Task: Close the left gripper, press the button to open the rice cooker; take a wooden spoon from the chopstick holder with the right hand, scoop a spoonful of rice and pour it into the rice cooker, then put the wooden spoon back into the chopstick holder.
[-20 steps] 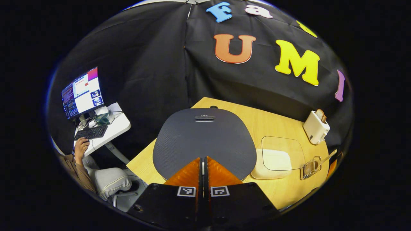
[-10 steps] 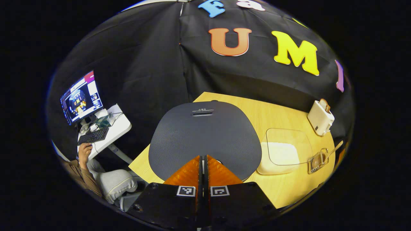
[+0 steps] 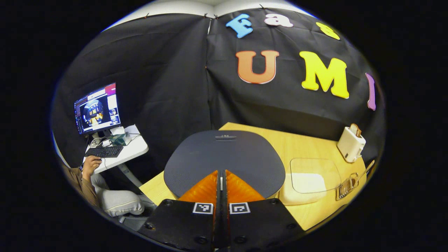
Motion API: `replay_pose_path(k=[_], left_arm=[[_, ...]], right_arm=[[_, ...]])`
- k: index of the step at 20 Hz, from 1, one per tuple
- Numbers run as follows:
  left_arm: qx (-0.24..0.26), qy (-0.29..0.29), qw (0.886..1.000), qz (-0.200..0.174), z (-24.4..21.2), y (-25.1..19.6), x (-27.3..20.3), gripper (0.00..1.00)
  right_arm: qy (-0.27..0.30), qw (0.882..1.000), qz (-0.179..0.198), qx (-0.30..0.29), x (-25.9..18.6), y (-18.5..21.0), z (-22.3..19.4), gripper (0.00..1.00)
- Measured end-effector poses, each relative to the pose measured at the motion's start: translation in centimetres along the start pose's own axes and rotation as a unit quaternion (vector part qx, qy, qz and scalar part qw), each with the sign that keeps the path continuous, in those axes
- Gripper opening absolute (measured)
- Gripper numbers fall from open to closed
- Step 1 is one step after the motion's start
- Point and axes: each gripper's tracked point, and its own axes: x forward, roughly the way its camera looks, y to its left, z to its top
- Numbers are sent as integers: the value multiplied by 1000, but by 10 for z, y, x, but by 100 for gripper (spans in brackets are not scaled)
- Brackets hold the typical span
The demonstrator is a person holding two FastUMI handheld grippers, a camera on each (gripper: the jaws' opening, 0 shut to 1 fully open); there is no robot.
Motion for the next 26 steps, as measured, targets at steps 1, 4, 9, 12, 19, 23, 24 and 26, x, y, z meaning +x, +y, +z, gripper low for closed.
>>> replay_pose_path(k=[1, 4, 9, 12, 19, 23, 24, 26], left_arm=[[6, -41, 999, -10, 18, -5, 2, 6], [26, -129, 991, -15, 65, -8, -8, 48], [39, -220, 975, -11, 116, -20, -39, 95], [39, -241, 969, -30, 116, -31, -59, 95], [74, -233, 967, -78, 80, -73, -91, 99], [59, -236, 964, -108, 58, -102, -103, 98], [53, -237, 963, -114, 53, -107, -105, 99], [43, -244, 961, -122, 45, -113, -107, 99]], right_arm=[[-1, 1000, -1, -4, -1, 0, 2, 96], [-1, 1000, -2, -11, -5, 2, 4, 96], [-14, 1000, -9, -20, -13, -2, 16, 96], [-17, 1000, -12, -19, -16, -5, 17, 96], [-7, 999, -30, -22, -28, -21, 8, 96], [-7, 998, -50, -24, -41, -34, 8, 96], [-7, 998, -55, -24, -44, -39, 9, 96], [-7, 997, -71, -29, -50, -50, 9, 96]])
